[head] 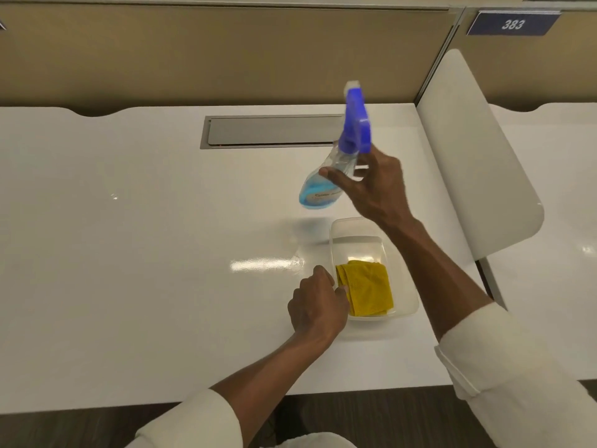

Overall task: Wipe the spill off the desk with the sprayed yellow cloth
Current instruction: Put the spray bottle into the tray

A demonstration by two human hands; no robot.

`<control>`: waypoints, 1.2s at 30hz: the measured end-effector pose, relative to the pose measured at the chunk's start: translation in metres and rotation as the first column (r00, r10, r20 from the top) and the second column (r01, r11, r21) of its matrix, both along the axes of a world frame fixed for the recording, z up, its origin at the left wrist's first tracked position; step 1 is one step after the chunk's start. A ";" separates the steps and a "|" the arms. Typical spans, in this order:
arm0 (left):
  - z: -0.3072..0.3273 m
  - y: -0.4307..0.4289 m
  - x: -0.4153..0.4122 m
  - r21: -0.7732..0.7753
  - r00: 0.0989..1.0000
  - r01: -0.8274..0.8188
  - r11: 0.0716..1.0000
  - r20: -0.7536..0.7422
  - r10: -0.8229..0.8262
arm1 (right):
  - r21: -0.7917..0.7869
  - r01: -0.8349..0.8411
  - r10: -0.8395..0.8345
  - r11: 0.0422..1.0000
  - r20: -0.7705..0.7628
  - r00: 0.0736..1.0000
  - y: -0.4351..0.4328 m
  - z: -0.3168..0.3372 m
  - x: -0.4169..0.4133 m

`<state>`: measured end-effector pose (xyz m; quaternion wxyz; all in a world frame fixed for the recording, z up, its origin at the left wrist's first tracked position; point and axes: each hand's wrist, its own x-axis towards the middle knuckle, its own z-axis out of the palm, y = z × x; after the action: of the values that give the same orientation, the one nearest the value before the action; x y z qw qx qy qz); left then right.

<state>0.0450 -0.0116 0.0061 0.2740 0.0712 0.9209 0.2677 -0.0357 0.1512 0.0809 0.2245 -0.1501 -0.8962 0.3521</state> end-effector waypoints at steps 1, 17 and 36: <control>0.001 0.000 0.000 0.000 1.000 0.001 1.000 0.003 -0.001 | 0.004 0.018 -0.018 1.000 -0.030 0.999 0.003 0.010 0.007; 0.006 0.003 0.000 -0.058 0.999 0.046 0.997 -0.017 -0.047 | -0.047 0.204 -0.203 0.978 0.034 0.979 0.004 -0.006 0.097; 0.008 0.004 0.002 -0.089 0.996 0.081 0.993 -0.017 -0.083 | -0.039 0.259 -0.250 0.965 0.157 0.955 -0.001 -0.051 0.090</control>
<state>0.0473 -0.0079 0.0139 0.2780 0.0996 0.9310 0.2148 0.0539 0.1499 0.0298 0.1951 -0.2971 -0.8729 0.3342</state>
